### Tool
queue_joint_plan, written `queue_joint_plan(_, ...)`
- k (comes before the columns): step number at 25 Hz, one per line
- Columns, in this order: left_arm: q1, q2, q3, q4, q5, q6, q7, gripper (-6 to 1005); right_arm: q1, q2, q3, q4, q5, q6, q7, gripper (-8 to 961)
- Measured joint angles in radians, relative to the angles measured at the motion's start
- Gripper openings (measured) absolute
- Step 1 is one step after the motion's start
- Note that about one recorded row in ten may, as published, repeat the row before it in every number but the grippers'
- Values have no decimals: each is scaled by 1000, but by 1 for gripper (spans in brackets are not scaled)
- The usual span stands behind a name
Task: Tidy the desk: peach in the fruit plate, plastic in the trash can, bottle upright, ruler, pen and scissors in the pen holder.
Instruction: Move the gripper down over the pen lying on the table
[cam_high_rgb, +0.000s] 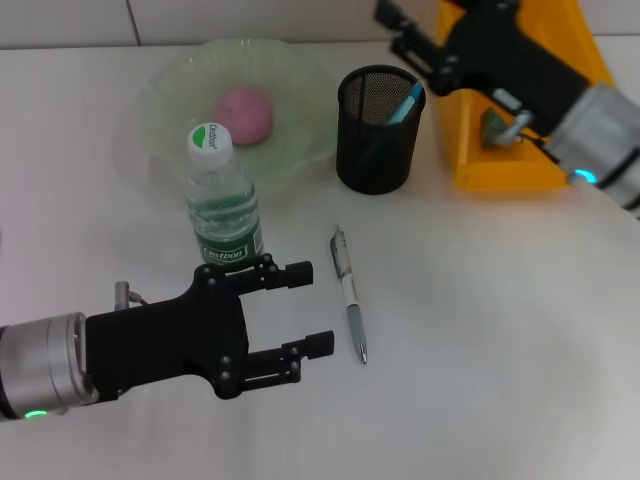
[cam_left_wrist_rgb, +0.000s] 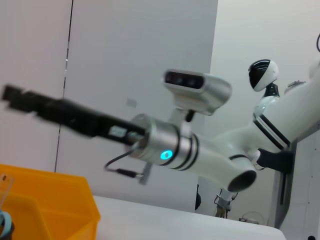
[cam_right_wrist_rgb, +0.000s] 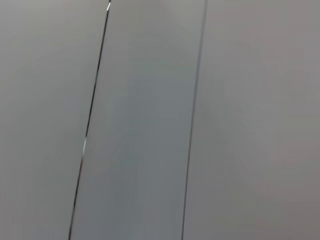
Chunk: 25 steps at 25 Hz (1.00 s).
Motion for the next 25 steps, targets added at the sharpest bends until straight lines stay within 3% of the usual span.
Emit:
queue_joint_plan(1, 0, 1, -2, 9, 0, 0, -6, 697, -36, -3, 1, -35, 5, -31, 51, 487)
queue_joint_plan(2, 2, 3, -4, 22, 0, 1, -14, 697, -121, -7, -1, -157, -1, -39, 205, 488)
queue_joint_plan(3, 2, 3, -4, 22, 0, 1, -14, 698, -121, -7, -1, -157, -1, -39, 205, 489)
queue_joint_plan(4, 3, 2, -5, 29, 0, 2, -16, 698, -171, -9, -2, -238, -14, -28, 306, 491)
queue_joint_plan(6, 5, 2, -5, 41, 0, 6, -16, 699, -271, -9, 0, -404, -71, 11, 478, 532)
queue_joint_plan(7, 5, 1, -5, 43, 0, 7, -15, 699, -355, -9, 11, -563, -163, 48, 611, 573)
queue_joint_plan(8, 5, 1, -5, 46, 0, 8, -12, 700, -355, -9, 11, -563, -163, 48, 611, 613)
queue_joint_plan(11, 4, 1, -3, 59, 3, 9, -9, 701, -435, -5, 64, -804, -414, 66, 896, 719)
queue_joint_plan(12, 2, 2, -1, 62, 6, 9, -11, 701, -451, -3, 101, -919, -582, 46, 1082, 744)
queue_joint_plan(13, 2, 2, -1, 62, 6, 9, -11, 701, -451, -3, 101, -919, -582, 46, 1082, 769)
queue_joint_plan(17, 1, 3, 3, 63, 11, 4, -9, 699, -455, -1, 134, -1153, -915, -46, 1465, 843)
queue_joint_plan(22, 2, 3, 4, 63, 27, 3, -6, 697, -431, -3, 132, -1215, -1072, -126, 1583, 843)
queue_joint_plan(25, 1, 3, 5, 70, 28, 9, -6, 696, -426, -4, 134, -1209, -1096, -175, 1548, 843)
